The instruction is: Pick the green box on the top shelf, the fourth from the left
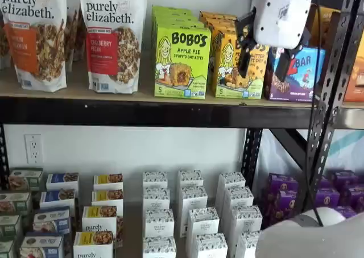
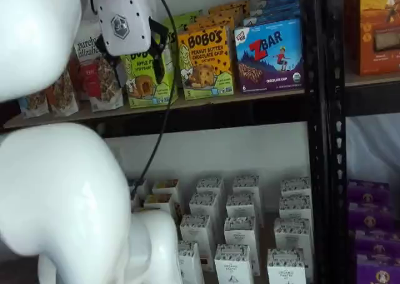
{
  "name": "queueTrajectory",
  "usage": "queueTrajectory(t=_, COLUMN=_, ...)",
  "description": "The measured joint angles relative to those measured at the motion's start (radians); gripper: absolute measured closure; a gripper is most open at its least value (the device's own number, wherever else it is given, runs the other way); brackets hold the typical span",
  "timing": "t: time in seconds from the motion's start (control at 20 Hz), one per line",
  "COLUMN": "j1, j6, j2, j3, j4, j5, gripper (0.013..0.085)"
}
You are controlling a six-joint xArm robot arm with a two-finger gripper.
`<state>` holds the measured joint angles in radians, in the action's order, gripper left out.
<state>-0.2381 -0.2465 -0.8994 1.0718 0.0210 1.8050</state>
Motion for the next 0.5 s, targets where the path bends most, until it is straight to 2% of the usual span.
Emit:
queueTrajectory(t=0.25, j1=-0.071, j6=-0.062, j2=0.014, j3=-0.007, j4=-0.027, j5=-0.073, gripper=0.013)
queueTrajectory(t=0.5, j1=-0.122, j6=-0.109, j2=0.044, j3=-0.003, j4=-0.042, j5=-0.138, gripper=0.013)
